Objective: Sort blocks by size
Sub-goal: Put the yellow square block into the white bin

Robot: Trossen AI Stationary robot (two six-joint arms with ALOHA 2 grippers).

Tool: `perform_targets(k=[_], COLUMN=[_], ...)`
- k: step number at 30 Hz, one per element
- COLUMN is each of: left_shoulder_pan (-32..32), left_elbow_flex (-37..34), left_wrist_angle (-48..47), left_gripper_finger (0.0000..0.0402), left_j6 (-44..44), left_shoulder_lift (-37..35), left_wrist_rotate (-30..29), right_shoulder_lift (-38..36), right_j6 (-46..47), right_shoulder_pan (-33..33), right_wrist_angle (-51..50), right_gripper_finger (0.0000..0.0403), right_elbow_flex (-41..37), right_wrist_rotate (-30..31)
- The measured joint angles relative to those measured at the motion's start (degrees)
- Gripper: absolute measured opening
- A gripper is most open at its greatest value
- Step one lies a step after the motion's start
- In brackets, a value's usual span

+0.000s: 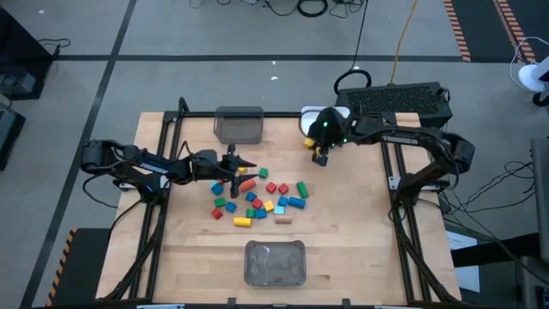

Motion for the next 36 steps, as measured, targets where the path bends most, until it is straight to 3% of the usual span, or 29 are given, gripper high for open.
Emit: perform_targets(k=[10, 15, 31, 36], left_shoulder_pan=[0.01, 0.0, 0.0, 0.0], left_elbow_flex=[-0.01, -0.01, -0.01, -0.01], left_wrist_angle=[-0.21, -0.27, -0.36, -0.41], left_gripper_finger=[0.0164, 0.0164, 0.0164, 0.0164], left_j6=[-1.05, -1.09, -1.07, -1.05], left_shoulder_lift=[0.0, 0.0, 0.0, 0.0], left_wrist_rotate=[0.03, 0.03, -0.04, -0.2], right_shoulder_lift=[0.58, 1.4, 10.27, 11.93], right_j6=[3.43, 4.68, 3.87, 2.92], right_shoulder_pan=[-11.74, -15.38, -16.89, -16.89], right_wrist_angle=[-0.39, -1.75, -1.5, -1.33], right_gripper_finger=[0.0123, 0.0123, 0.0123, 0.0142], right_elbow_flex=[0.0, 0.0, -0.37, -0.42], right_wrist_rotate=[0.37, 4.79, 5.94, 5.99])
